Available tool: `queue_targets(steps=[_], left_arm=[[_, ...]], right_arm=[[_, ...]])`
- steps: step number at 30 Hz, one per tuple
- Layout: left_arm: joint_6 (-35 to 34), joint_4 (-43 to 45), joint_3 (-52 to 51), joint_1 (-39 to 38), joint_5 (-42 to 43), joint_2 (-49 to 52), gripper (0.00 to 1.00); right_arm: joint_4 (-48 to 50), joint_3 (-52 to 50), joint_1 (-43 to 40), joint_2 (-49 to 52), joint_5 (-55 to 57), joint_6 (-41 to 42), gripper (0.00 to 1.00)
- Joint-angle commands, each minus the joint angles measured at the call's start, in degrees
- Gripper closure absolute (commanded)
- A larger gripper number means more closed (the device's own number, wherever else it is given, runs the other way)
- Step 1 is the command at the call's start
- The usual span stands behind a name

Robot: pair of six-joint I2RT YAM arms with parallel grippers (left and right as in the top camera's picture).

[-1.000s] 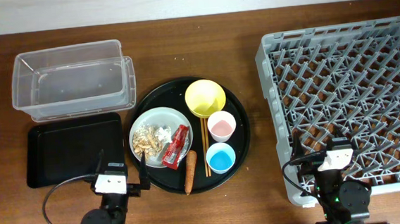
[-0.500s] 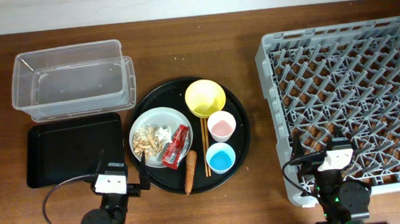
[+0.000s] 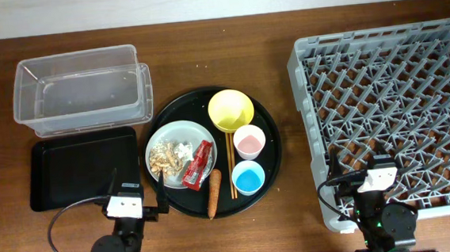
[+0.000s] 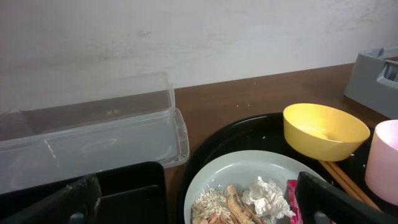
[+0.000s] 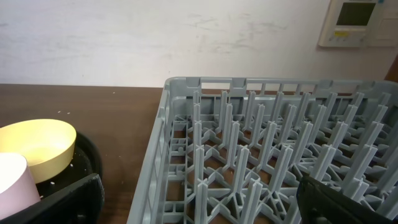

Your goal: Sort waste into correct bins and load items into the dishwasher rack

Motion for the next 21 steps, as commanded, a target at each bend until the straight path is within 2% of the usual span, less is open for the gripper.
queue_targets(steps=[1,19,21], left_arm=[[0.94,-0.04,-0.35,0.13,0.83,-0.02,0.01],[1.14,-0.02,-0.35,0.13,0.26,-0.02,0.01],[1.14,2.99,-0.33,0.13,0.22,0.02,0.01]], right_arm=[[-0.28,-0.31,-0.37,-0.37,-0.13,-0.20,0.02],[-0.26,-0.31,-0.37,-0.37,-0.13,-0.17,0.02],[0.02,-0.31,-0.37,-0.37,-1.31,-0.17,0.01]])
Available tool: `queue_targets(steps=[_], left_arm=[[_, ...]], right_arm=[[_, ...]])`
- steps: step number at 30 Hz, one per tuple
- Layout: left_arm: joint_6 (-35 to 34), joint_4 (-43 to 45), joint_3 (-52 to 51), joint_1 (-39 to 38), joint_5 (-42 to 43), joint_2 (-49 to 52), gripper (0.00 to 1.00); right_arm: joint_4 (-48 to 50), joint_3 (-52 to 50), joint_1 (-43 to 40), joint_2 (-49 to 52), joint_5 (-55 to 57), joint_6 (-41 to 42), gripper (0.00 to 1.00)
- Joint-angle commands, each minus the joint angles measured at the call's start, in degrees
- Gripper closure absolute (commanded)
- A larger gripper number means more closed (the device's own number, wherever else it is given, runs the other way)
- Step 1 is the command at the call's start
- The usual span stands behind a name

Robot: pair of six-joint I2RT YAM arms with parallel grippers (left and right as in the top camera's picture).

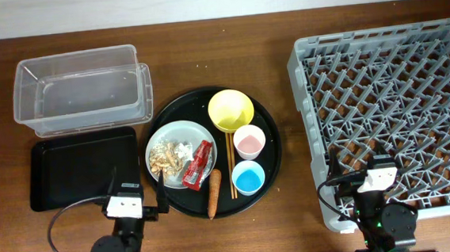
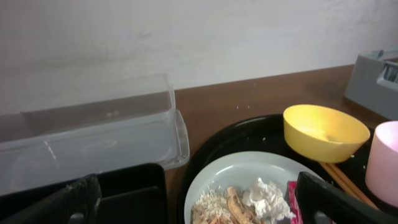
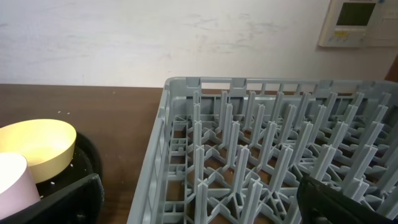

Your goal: Sort waste into correct bins and load items into the dishwasher rack

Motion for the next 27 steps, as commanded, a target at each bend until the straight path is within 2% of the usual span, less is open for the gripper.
queue_targets(steps=[1,6,11,15,18,19,22,25,27], left_arm=[[1.09,3.19,-0.02,0.13,0.22,0.02,0.01],[1.07,0.76,3.80,0.13,0.20,4.07,0.01],[1.07,-7.02,21.53,0.13,0.26,27.15,0.01],[1.07,-19.93,37.09,0.13,0.46,41.83,0.01],[1.07,-33.33,48.96,0.13,1.16,51.76,0.01],[1.07,-38.66,53.68,0.13,4.02,55.10,0.01],[1.01,-37.86,54.77,0.13,6.62,56.02,0.01],[0.24,-28.61,54.71,0.13,9.92,58.21,0.01],[0.26,-23.54,54.71,-1.11,9.90,65.92,0.01]], right_arm=[[0.68,-0.31,-0.37,-0.37,-1.38,-0.17,0.02],[0.31,2.32,-0.37,0.33,-1.18,-0.13,0.02],[-3.87,13.99,-0.35,15.19,-1.42,1.79,0.02],[-14.73,27.12,-0.37,28.94,-1.62,1.79,0.02],[-28.50,38.88,-0.37,38.93,-1.64,1.79,0.02],[-33.51,42.45,-0.37,41.70,-1.64,1.79,0.02],[-38.88,45.16,-0.37,44.15,-4.68,1.79,0.02],[-39.91,45.16,-0.37,44.15,-4.83,1.79,0.02],[-39.87,45.16,-0.37,44.15,-4.83,1.79,0.02]])
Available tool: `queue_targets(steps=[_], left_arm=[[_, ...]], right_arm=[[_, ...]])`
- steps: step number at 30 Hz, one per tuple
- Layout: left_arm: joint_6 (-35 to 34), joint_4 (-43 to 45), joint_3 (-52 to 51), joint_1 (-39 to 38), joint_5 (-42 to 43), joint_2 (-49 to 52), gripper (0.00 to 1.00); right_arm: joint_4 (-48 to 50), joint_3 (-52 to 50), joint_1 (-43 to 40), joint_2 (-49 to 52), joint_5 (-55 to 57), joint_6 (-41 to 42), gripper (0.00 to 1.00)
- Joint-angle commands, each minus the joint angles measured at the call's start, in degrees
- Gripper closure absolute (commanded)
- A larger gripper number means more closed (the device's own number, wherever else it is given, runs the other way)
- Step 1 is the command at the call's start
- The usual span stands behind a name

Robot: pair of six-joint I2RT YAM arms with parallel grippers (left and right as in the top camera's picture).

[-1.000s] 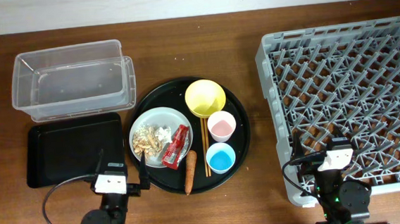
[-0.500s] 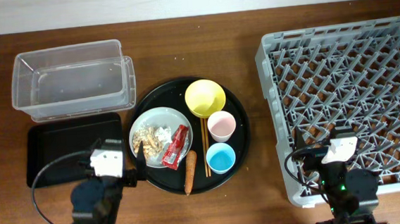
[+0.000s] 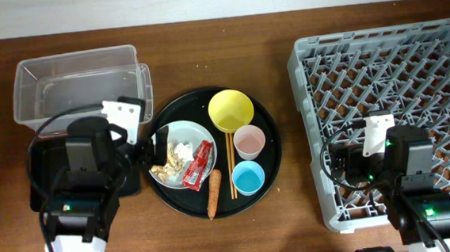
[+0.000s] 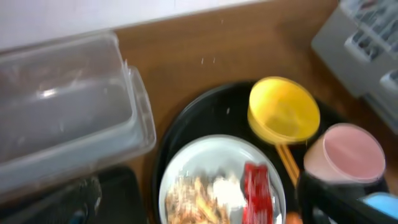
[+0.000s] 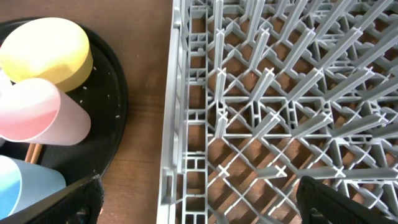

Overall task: Sort waste into correct bins and load items into the dishwasher rack
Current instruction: 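Grasp the white tissue with the left gripper and drop it in the bin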

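A round black tray point(image 3: 268, 171) carries a white plate point(image 3: 180, 139) with food scraps, a tissue and a red wrapper point(image 3: 198, 163). Also on it are a yellow bowl point(image 3: 230, 110), a pink cup point(image 3: 249, 142), a blue cup point(image 3: 248, 178), chopsticks point(image 3: 231, 169) and a carrot point(image 3: 213, 194). My left gripper point(image 3: 149, 147) is open at the plate's left edge; in the wrist view the left gripper point(image 4: 205, 208) hangs above the plate point(image 4: 221, 165), holding nothing. My right gripper point(image 3: 340, 164) is open and empty over the left front part of the grey dishwasher rack point(image 3: 389, 91).
A clear plastic bin point(image 3: 139, 92) stands at the back left. In front of it lies a flat black bin point(image 4: 127, 186), mostly under my left arm in the overhead view. The rack's left wall point(image 5: 177, 124) runs close beside the tray.
Both arms have left the table's front edge and stand higher and farther in. The left is now by the plate, the right over the rack's left front. Both wrist views look down.
At both earlier moments the two arms sat low at the front edge, grippers open, and nothing on the table changed. Now both arms are raised and forward, still open and empty. All items lie where they were.
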Motion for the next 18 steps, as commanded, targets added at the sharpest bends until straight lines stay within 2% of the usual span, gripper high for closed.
queue_targets(steps=[1,3,5,6,8,9,13,16,17,18], left_arm=[[0.09,4.90,0.87,-2.49,1.68,11.61,0.01],[0.11,6.34,0.87,-5.31,1.64,22.75,0.01],[0.11,7.04,0.87,-6.69,1.64,28.41,0.01],[0.11,7.17,0.85,-7.26,1.66,30.84,0.05],[0.11,5.95,0.85,-7.52,1.66,33.51,0.10],[0.11,5.64,0.85,-8.44,1.64,34.25,0.17],[0.11,4.61,0.83,-10.27,-0.50,37.90,0.18],[0.11,4.61,0.81,-10.25,-0.52,38.66,0.32],[0.11,4.26,0.81,-10.25,-0.50,38.66,0.41],[0.11,3.91,0.81,-10.25,-0.50,38.66,0.57]], right_arm=[[0.13,1.42,-0.35,-0.11,-0.66,0.63,0.02],[0.13,1.42,-0.35,-0.11,-0.66,0.63,0.02],[0.11,1.40,-0.35,-0.11,-0.66,0.63,0.02],[0.11,1.40,-0.35,-0.09,-0.66,0.63,0.02],[0.09,1.40,-0.35,-0.09,-0.66,0.63,0.02],[0.09,1.40,-0.35,-0.09,-0.66,0.63,0.02],[0.04,1.40,-0.35,-0.04,-0.66,0.63,0.02],[0.04,1.40,-0.35,-0.04,-0.66,0.61,0.02],[0.04,1.40,-0.35,-0.04,-0.66,0.63,0.02],[0.02,1.40,-0.35,-0.04,-0.66,0.63,0.02]])
